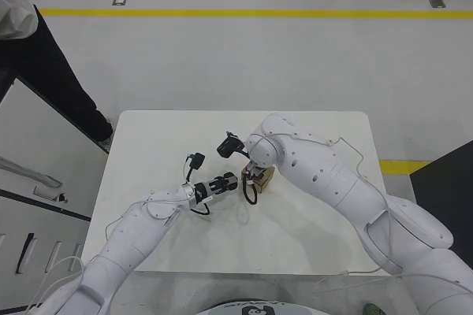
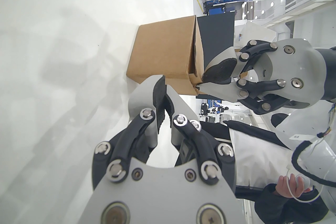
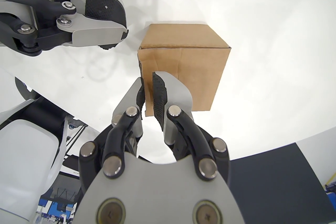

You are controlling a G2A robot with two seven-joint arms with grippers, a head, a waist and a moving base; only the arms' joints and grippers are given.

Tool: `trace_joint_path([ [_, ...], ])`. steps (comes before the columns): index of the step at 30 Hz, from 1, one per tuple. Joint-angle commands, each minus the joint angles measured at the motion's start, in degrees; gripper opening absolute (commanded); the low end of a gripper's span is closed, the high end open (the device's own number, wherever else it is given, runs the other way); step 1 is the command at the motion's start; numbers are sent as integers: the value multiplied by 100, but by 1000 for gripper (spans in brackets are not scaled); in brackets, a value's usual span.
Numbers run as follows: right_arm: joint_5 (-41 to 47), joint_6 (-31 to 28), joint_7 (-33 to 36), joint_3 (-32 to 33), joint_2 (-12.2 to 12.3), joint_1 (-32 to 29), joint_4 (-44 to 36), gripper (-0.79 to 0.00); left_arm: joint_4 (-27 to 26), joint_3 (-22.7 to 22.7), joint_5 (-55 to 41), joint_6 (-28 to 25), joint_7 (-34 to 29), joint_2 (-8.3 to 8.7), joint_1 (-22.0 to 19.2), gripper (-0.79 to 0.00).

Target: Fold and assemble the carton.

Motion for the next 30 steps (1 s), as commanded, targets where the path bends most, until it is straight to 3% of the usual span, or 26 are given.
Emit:
trace_joint_path([
  [1,-8,-8,0,8,-6,-12,21,-683,0,0,0,0,0,0,0,-785],
  [16,75,59,-52,242,-27,-31,113,-668,0,0,0,0,0,0,0,-785],
  [18,170,117,-66,322,-21,-47,166,-702,0,0,0,0,0,0,0,-785],
  [20,202,171,-99,377,-19,-55,208,-785,0,0,0,0,0,0,0,-785],
  [30,326,79,-24,408,-44,-132,321,-785,0,0,0,0,0,0,0,-785],
])
